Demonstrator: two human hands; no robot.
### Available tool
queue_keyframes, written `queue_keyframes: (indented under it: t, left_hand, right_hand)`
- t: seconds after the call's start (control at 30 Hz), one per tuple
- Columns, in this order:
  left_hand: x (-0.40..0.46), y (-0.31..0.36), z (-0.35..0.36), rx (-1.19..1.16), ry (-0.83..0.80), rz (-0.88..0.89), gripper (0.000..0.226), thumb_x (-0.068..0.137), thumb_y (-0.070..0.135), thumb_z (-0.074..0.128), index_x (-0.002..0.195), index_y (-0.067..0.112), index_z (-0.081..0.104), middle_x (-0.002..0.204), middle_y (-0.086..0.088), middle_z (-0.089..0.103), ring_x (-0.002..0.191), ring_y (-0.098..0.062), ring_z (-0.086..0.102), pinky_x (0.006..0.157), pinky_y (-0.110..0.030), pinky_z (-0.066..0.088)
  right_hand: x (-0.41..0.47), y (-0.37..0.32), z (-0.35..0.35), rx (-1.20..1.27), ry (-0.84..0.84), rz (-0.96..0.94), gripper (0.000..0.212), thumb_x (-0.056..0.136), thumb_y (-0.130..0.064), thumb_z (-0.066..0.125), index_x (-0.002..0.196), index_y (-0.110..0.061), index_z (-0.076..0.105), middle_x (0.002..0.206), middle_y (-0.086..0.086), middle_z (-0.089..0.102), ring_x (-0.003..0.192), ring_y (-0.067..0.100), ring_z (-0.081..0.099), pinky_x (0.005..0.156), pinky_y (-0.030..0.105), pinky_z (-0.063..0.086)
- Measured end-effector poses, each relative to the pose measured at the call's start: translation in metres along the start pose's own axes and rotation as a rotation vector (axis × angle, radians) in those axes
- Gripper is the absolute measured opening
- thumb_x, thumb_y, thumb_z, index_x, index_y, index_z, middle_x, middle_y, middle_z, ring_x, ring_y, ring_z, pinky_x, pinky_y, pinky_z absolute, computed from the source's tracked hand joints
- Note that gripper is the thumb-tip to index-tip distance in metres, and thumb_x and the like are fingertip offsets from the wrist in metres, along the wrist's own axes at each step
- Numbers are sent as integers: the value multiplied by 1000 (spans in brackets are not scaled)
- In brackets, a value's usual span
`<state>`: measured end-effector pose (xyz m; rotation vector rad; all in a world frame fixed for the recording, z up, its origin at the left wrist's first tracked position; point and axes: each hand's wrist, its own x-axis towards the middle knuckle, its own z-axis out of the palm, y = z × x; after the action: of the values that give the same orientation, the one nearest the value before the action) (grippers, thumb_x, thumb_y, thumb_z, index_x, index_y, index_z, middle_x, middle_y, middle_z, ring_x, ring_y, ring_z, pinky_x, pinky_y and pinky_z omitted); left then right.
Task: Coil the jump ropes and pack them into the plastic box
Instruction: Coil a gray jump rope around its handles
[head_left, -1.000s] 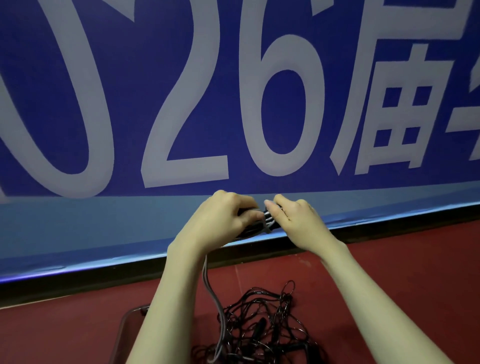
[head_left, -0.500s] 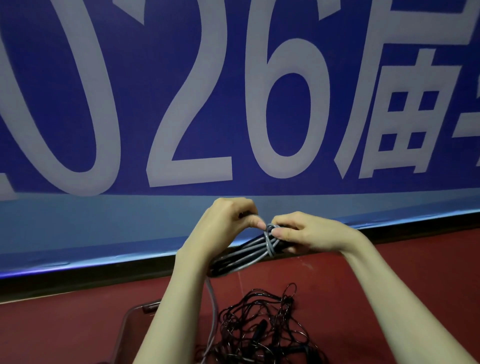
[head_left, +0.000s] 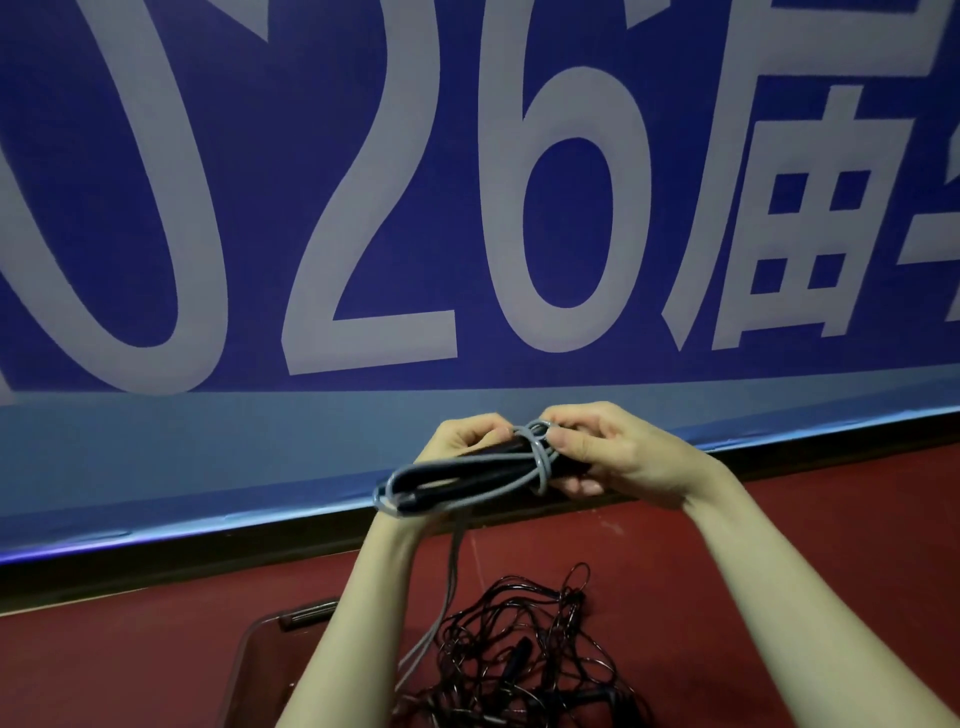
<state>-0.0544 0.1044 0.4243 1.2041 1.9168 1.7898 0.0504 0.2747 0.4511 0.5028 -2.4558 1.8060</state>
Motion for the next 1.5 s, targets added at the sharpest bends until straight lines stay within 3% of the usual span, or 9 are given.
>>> queue_keyframes:
  t: [0.1, 0.23, 0.43, 0.57, 0.83, 1.1, 1.27, 1.37, 1.5]
  left_hand:
    - [0, 6, 15, 34, 87, -48, 33, 96, 10, 49, 65, 20, 50, 56, 10, 46, 48, -3, 35, 53, -20, 29]
    - [6, 9, 24, 136, 88, -85, 38, 101, 22, 36, 70, 11, 53, 64, -15, 44, 52, -16, 30, 54, -31, 26]
    - [15, 3, 25, 163, 60, -70, 24, 103, 24, 37, 88, 16, 53, 63, 4, 44, 50, -10, 32, 49, -22, 28]
    - [14, -3, 28, 236, -11, -108, 25, 104, 21, 36, 88, 17, 55, 60, 5, 45, 50, -11, 34, 51, -25, 30]
    - [11, 3, 27, 470, -63, -164, 28, 101, 26, 43, 93, 7, 62, 67, 3, 50, 53, -11, 45, 54, -21, 40]
    - [8, 10, 16, 596, 96, -64, 33, 99, 34, 48, 80, 15, 68, 58, -3, 48, 53, -15, 42, 50, -21, 31]
    - [7, 17, 22, 779, -51, 22, 33, 92, 30, 58, 66, 11, 48, 58, -3, 44, 57, -22, 36, 55, -33, 32]
    - [5, 22, 17, 886, -39, 102, 39, 92, 30, 59, 61, 19, 39, 59, 2, 45, 58, -22, 39, 55, -34, 32]
    - [-1, 25, 6, 937, -22, 133, 12, 93, 35, 60, 84, 27, 65, 78, 11, 61, 73, -14, 53, 62, -32, 40]
  right_hand:
    - [7, 7, -1, 29, 150, -66, 48, 94, -37, 53, 109, 8, 54, 80, 19, 52, 61, 24, 39, 52, 21, 30]
    - [14, 12, 0, 12, 366, -93, 34, 101, -28, 51, 107, 5, 57, 68, 3, 57, 52, 10, 44, 50, 14, 35]
    - [27, 18, 4, -7, 676, -105, 17, 104, -16, 45, 94, -8, 56, 67, 3, 56, 52, 8, 45, 55, 22, 38]
    - [33, 26, 1, 84, 878, -81, 19, 104, -15, 44, 96, 0, 55, 68, 4, 58, 46, 2, 49, 46, 15, 37]
    - [33, 40, -5, 138, 998, 7, 22, 104, -21, 45, 89, -6, 53, 72, 7, 55, 48, -1, 53, 47, 15, 41]
    - [27, 42, -13, 113, 973, 40, 20, 104, -19, 46, 97, -4, 57, 75, 4, 58, 51, 1, 54, 51, 19, 42]
    - [20, 37, -3, -490, 958, -18, 14, 101, -19, 50, 90, -11, 54, 69, 2, 61, 61, 12, 58, 59, 24, 42]
    - [14, 34, -2, -619, 749, -36, 9, 100, -17, 50, 93, -13, 51, 68, 8, 59, 58, 16, 48, 54, 25, 35]
    - [2, 30, -7, -707, 433, 78, 8, 100, -25, 52, 94, -19, 54, 67, 1, 59, 57, 10, 46, 54, 21, 34]
